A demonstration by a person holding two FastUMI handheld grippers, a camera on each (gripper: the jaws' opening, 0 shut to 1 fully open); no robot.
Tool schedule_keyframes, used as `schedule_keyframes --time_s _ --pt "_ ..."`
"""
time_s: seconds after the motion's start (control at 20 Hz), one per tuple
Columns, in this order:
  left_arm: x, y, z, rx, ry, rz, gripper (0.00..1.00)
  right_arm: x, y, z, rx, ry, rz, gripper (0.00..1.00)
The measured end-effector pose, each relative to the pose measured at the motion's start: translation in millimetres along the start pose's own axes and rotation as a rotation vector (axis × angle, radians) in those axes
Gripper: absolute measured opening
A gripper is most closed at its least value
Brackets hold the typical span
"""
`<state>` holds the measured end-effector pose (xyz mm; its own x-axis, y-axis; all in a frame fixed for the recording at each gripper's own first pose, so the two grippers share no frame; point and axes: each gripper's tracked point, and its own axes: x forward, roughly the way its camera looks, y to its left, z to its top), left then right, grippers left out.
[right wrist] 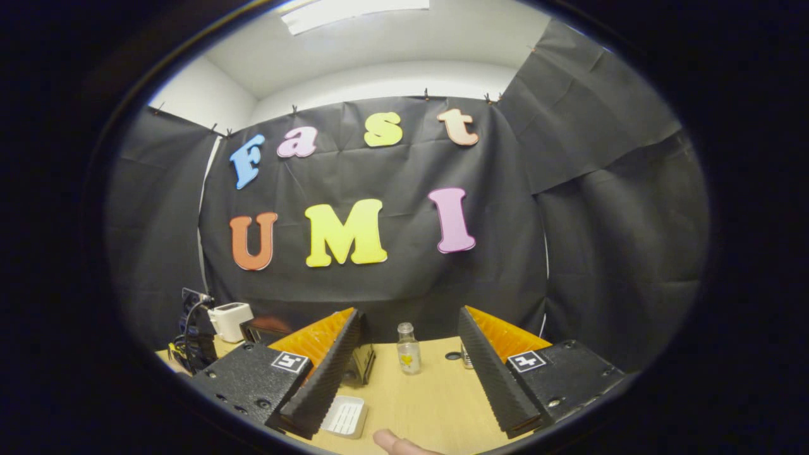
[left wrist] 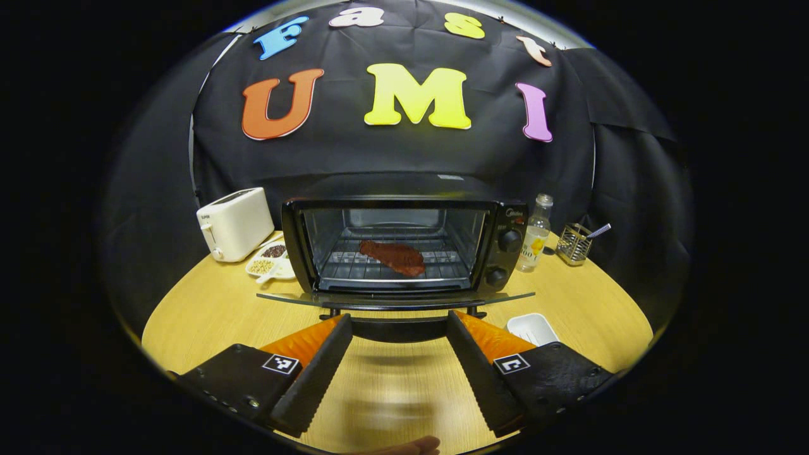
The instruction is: Open the electric oven with the left hand, put the food in, and close the electric oven.
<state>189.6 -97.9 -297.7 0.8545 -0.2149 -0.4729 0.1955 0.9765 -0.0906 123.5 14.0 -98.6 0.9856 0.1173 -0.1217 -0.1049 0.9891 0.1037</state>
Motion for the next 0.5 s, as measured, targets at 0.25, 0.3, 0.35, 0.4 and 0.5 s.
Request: schedule_keyframes --time_s 0.25,0.3,0.35,0.4,0.5 --pt "15 7 37 -0.03 -0.08 -0.021 0.99 -27 -1 7 -0.031 -0.033 -0.028 0.99" --pt "18 7 42 -0.042 -0.098 -0.026 0.99 -32 0 5 -0.038 -0.031 -0.032 0.99" --pt "24 9 49 -0.052 -0.117 -0.03 0.99 -37 3 3 -0.044 -0.026 -0.026 0.96" --pt "29 10 57 -0.055 -0.137 -0.038 0.98 -43 8 1 -0.047 -0.022 -0.017 0.99" --pt "41 14 73 -0.047 -0.173 -0.056 0.98 -54 13 1 -0.052 -0.025 -0.009 0.99"
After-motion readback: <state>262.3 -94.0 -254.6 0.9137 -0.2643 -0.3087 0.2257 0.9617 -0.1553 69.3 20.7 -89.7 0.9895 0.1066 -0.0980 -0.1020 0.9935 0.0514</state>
